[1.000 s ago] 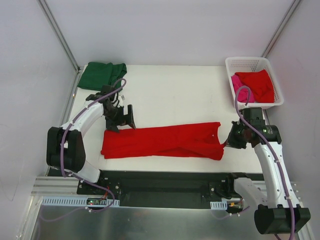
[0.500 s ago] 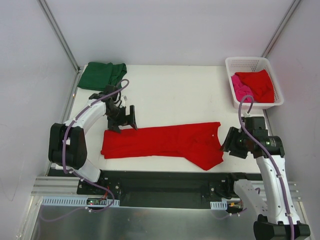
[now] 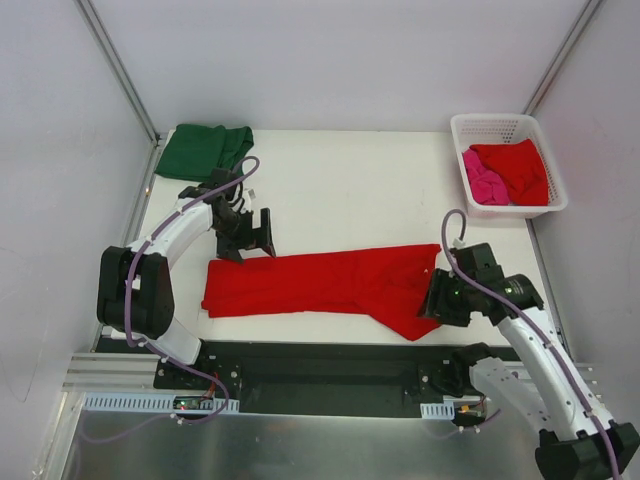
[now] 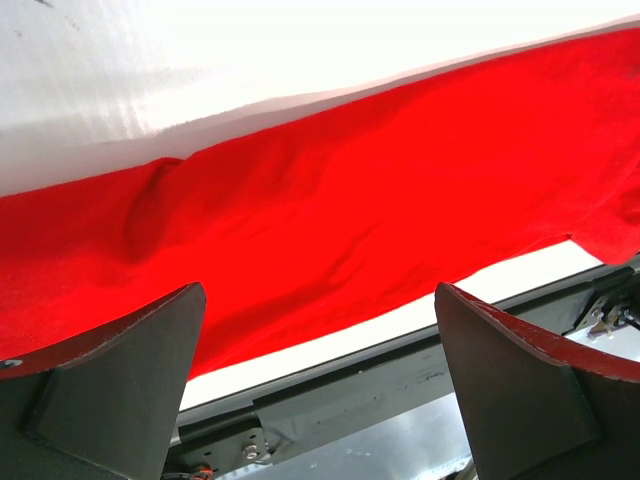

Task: Fold and stack the t-shirts
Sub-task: Fold the tshirt

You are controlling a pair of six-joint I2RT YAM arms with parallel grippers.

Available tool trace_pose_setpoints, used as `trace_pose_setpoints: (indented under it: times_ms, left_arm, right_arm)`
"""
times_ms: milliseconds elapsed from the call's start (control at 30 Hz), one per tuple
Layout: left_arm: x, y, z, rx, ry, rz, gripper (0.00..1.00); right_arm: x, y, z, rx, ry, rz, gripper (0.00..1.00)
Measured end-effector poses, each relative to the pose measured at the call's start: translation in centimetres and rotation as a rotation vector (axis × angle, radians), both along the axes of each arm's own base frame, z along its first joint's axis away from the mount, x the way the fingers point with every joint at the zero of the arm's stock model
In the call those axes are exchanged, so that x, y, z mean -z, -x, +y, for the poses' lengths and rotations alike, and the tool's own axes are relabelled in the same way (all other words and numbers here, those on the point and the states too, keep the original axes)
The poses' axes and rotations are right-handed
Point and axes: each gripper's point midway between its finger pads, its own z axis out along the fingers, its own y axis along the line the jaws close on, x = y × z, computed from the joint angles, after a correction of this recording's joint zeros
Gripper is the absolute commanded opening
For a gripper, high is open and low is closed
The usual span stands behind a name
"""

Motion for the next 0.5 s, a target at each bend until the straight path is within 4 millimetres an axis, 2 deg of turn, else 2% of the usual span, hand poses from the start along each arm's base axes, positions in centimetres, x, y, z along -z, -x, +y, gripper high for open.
trace_pose_setpoints:
  times_ms: [133, 233, 367, 500]
  left_arm:
    - [0.0, -0.2, -0.3, 0.008, 0.003, -0.011, 0.99]
    - [-0.1, -0.3, -0.3, 0.008, 0.004, -0.019, 0.99]
    - [-0.1, -0.7, -0.4, 0.009, 0.009, -0.047, 0.99]
    - [-0.3, 0.0, -0.3, 0.009, 0.016, -0.073, 0.99]
  right_arm:
    - [1.1, -1.2, 1.5, -0.072, 0.039, 0.007, 0.46]
    - [2.2, -2.9, 2.5, -0.105, 0.081, 0.024, 0.37]
    - [3.1, -6.6, 3.8, -0.125, 0.128, 0.002, 0.23]
    - [2.8, -11.7, 5.7, -0.145, 0.141, -0.079, 0.1]
